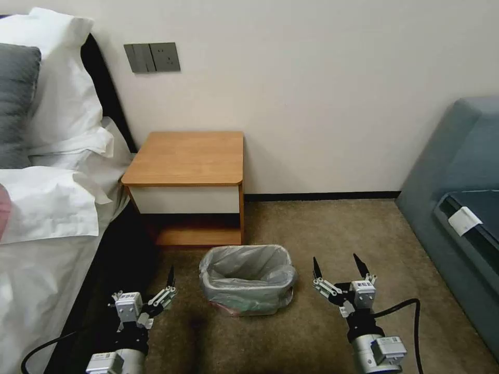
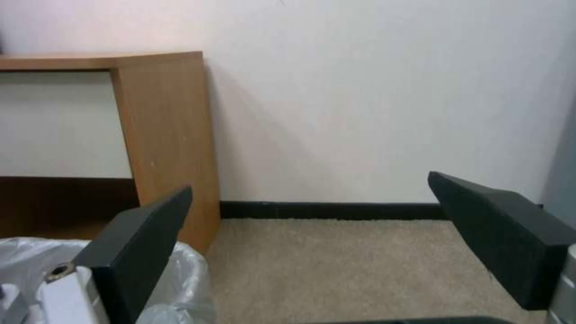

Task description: Pick up the garbage bag from the table and place it over the trash can.

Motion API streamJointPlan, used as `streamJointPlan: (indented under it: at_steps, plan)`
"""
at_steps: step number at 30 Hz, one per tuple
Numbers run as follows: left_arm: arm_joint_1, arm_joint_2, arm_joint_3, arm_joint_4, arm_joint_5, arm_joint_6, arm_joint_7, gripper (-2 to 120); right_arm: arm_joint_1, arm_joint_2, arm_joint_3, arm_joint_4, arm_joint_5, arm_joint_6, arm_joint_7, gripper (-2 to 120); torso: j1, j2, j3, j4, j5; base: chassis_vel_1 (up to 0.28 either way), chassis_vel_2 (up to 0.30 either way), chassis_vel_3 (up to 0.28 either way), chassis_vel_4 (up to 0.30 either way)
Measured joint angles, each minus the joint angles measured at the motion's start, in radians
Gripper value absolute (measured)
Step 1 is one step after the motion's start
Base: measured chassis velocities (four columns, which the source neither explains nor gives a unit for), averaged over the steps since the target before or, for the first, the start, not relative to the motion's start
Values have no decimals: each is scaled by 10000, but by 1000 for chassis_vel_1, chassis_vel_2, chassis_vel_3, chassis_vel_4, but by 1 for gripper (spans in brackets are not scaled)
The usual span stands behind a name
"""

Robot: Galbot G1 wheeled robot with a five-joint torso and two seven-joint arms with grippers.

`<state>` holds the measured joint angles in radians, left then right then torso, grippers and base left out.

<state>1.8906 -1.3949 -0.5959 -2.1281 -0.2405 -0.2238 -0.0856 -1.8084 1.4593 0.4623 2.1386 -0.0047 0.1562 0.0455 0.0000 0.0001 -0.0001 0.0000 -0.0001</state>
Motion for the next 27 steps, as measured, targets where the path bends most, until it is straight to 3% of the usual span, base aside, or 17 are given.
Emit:
streamJointPlan:
  at_steps: [27]
  plan:
    - [-45,6,27,0,-35,96,-31,100,63,-56,-38,11,56,-86,24,100,-1,0,0,0,1,0,0,0,0]
